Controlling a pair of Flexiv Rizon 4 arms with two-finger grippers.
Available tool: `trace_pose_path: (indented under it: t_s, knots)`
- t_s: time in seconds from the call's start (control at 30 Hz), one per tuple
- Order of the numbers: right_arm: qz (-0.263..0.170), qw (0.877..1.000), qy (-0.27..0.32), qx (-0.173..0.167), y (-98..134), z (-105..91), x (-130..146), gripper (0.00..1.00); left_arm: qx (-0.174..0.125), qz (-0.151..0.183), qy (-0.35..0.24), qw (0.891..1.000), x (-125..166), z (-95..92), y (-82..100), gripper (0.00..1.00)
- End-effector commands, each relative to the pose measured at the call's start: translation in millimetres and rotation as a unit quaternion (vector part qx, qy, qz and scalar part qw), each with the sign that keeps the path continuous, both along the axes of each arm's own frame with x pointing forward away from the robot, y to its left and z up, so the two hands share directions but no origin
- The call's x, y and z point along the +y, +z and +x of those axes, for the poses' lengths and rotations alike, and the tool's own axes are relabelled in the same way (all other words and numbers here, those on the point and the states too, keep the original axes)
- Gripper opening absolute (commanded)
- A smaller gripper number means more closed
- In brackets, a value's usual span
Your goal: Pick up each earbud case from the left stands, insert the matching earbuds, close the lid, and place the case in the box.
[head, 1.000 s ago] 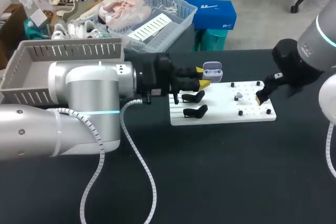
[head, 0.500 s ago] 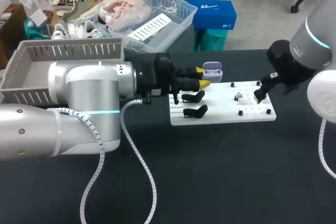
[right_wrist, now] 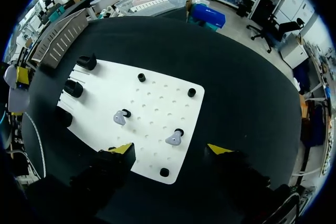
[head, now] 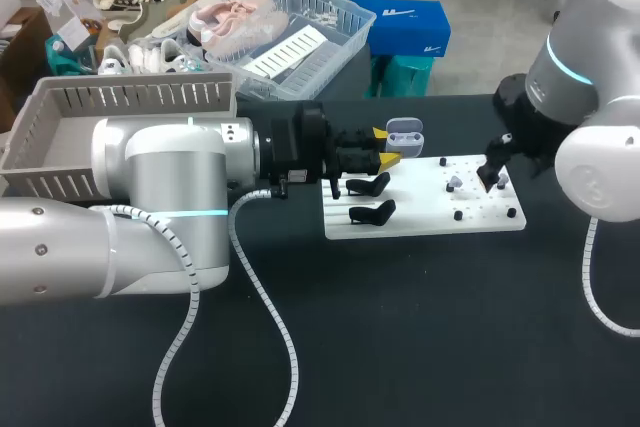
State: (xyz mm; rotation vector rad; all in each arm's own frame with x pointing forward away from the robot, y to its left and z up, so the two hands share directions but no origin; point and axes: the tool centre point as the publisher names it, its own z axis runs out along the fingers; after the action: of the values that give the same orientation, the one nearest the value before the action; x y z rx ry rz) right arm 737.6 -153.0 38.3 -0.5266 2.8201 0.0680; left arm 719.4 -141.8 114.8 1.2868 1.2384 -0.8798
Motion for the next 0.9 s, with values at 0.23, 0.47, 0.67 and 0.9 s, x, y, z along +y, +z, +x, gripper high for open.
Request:
trace_pose_path:
  t_s: [0.23, 0.47, 0.67, 0.9]
  knots:
    - [-0.015, 1.000, 0.013, 0.016, -1.8, 5.8, -1.0, 0.49, -0.001, -0.001, 0.002, 1.000, -0.2, -0.7, -0.6, 0.00]
    - [-0.023, 0.999, 0.023, 0.026, -3.7, 9.5, -2.9, 0.47, -0.001, -0.001, 0.002, 1.000, -0.2, -0.7, -0.6, 0.00]
    - [-0.023, 0.999, 0.025, 0.030, -5.2, 10.8, -3.8, 0.45, -0.001, -0.001, 0.002, 1.000, -0.2, -0.7, -0.6, 0.00]
    - [-0.021, 0.999, 0.027, 0.035, -9.0, 8.7, 1.1, 0.45, -0.001, -0.001, 0.002, 1.000, -0.2, -0.7, -0.6, 0.00]
